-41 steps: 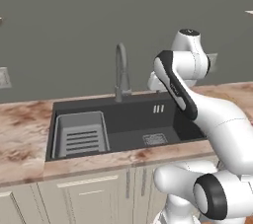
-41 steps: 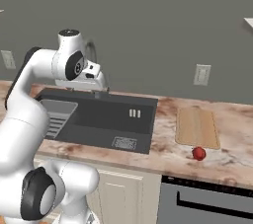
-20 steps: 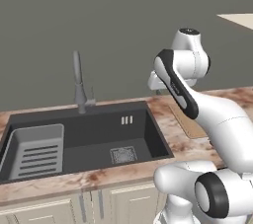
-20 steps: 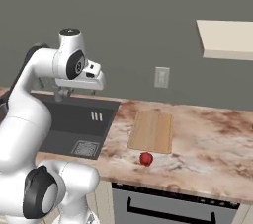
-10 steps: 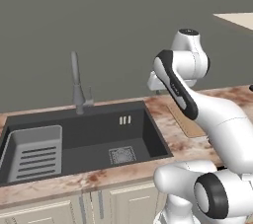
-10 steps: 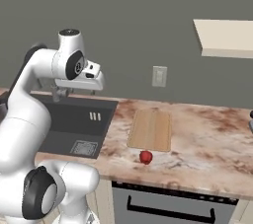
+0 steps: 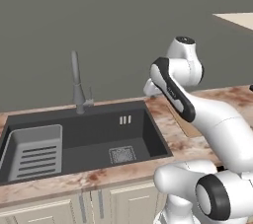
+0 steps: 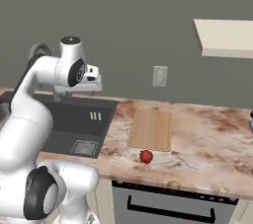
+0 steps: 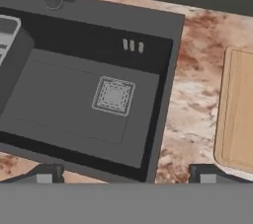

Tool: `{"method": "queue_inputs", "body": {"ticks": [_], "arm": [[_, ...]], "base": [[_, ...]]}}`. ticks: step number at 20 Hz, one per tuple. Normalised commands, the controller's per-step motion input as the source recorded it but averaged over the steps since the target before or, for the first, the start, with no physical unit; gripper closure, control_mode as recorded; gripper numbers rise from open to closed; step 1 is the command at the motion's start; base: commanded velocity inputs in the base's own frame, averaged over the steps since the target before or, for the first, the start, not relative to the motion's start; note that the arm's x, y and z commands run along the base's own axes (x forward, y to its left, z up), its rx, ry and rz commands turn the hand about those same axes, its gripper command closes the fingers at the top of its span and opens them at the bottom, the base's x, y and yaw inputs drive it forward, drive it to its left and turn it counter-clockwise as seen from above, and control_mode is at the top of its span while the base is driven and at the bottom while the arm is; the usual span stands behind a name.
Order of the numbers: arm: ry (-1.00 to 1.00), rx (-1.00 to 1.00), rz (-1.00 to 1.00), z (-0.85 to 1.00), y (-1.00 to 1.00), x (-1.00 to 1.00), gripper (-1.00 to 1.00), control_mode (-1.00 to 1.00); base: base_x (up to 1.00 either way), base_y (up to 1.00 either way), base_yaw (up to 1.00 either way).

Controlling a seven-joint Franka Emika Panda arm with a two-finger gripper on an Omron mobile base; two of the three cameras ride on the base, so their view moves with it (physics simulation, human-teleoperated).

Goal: Turn on the sink faucet. Then move the bell pepper from the counter to the sink. Turn off the sink. Move the vegetable from the sink to the pot next to the stove. Finally move the pot to the front left burner.

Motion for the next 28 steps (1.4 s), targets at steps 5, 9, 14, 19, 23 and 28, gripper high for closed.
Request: {"method": "queue_inputs", "body": {"ticks": [5,9,14,19,23,28], "arm": [[-0.22,0.0,0.45,-0.23,0.4,0.47,-1.0,-1.0],[-0.15,0.0,0.57,-0.19,0.18,0.27,-1.0,-1.0],[-0.1,0.0,0.55,-0.29,0.11,0.25,-1.0,-1.0],[-0.17,0.03,0.41,-0.23,0.06,0.26,-1.0,-1.0],[-0.18,0.05,0.28,-0.14,0.27,0.47,-1.0,-1.0],[-0.14,0.06,0.17,-0.08,0.43,0.47,-1.0,-1.0]], "base": [[0.0,0.0,0.0],[0.0,0.0,0.0],[0.0,0.0,0.0],[0.0,0.0,0.0],[0.0,0.0,0.0],[0.0,0.0,0.0]]}}
